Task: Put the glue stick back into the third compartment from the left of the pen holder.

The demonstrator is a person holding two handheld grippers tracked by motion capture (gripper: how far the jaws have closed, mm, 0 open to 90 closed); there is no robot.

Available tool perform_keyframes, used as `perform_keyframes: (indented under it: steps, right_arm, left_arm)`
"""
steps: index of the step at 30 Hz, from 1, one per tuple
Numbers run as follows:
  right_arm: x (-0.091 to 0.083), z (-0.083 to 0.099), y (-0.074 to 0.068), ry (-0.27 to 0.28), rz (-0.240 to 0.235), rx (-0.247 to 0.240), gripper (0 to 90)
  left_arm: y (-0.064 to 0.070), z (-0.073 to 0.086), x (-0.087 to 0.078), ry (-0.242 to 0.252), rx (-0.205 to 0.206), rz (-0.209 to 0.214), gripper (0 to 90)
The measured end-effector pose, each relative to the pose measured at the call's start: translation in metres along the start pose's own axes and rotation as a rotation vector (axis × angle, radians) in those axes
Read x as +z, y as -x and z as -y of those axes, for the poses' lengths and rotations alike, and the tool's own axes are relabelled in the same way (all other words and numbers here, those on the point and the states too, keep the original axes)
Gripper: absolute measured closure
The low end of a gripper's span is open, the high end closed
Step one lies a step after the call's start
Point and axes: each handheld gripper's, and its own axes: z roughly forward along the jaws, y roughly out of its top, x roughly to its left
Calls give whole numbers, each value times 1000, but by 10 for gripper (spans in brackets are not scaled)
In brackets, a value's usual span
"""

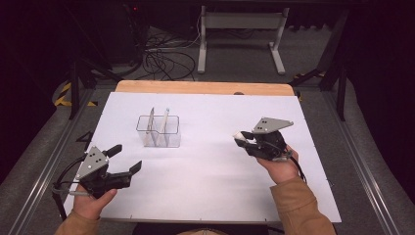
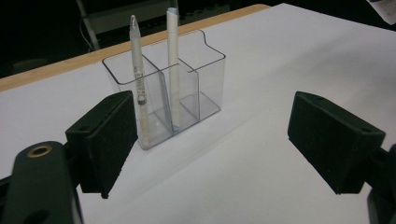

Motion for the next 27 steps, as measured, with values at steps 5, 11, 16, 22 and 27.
perform_keyframes:
  steps: [5,11,16,22,27]
  right_arm:
    - [0,-11,0,63,-37,-1,677]
    - [5,-21,-1,123,-71,7,677]
    - [9,-28,0,168,-97,24,677]
    - [16,-36,2,206,-125,51,677]
    - [21,-41,0,235,-134,53,676]
  left_arm:
    - [-1,0,0,5,-7,1,165]
    - [-3,1,-2,10,-15,2,165]
    - [-4,2,-2,15,-23,3,165]
    - [-6,3,0,15,-31,5,165]
    - [-6,2,-1,18,-28,4,165]
